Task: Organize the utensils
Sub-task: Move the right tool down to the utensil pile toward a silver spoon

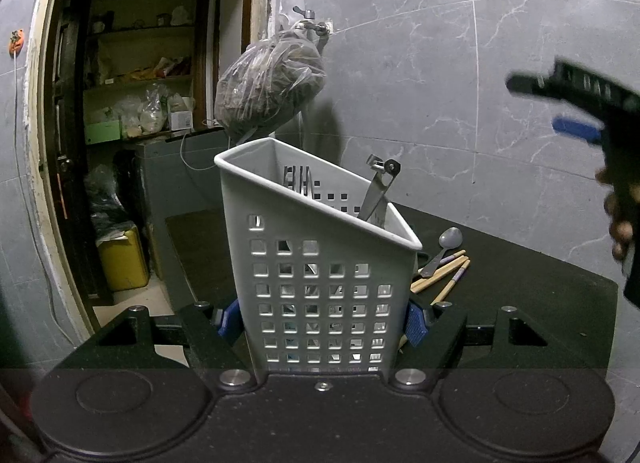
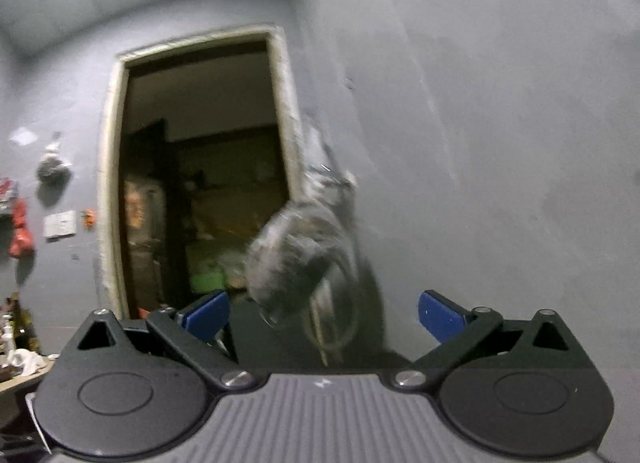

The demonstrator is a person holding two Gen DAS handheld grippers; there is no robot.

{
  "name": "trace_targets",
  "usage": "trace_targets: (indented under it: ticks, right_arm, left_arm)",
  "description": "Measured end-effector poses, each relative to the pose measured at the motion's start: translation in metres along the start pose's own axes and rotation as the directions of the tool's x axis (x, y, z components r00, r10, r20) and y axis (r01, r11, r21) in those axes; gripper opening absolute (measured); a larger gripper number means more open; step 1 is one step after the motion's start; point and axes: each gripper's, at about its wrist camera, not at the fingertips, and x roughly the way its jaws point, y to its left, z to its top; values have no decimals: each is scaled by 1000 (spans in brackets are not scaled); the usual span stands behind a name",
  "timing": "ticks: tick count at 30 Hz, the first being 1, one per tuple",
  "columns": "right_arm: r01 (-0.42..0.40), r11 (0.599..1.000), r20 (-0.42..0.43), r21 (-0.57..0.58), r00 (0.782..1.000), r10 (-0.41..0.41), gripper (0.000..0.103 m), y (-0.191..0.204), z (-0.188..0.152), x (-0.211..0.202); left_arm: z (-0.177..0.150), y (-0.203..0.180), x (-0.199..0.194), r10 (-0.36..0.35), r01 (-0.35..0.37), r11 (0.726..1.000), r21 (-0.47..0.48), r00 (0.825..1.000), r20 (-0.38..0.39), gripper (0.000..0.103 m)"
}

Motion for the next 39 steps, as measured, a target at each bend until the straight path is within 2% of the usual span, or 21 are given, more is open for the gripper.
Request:
trace_targets:
  ticks: [6,13,17,22,26,29,36,39]
  right_arm:
    - [103,994,-115,31,988,-99,103,-26,-29,-4]
    - [226,969,-244,100,950,-196,103,-50,-67,-12]
    - [271,949,-308,159,927,-214,103,-62,-88,-13]
    - [277,944,-369,179,908,-197,103,-69,-94,-1]
    - [295,944,-459,150,866,-198,103,-72,-99,16]
    - [298,944,-487,143,852,-195,103,-71,-103,20]
    - [235,971,-559,31,810,-178,103,-68,-91,59]
    - [204,979,-570,-5,804,-170,103,-71,-86,84]
  left_arm:
    - [0,0,1,0,0,1000,0,1000,0,76]
    - [0,-1,1,1,-1,1000,0,1000,0,76]
    - [0,0,1,1,-1,1000,0,1000,0,76]
    - [0,0,1,1,-1,1000,-1,1000,1,76]
    - [1,-1,1,0,0,1000,0,1000,0,76]
    - [1,-1,1,0,0,1000,0,1000,-1,76]
    - [1,-2,0,-3,3,1000,-3,1000,-1,76]
    - [2,-3,1,-2,2,1000,-2,1000,-1,76]
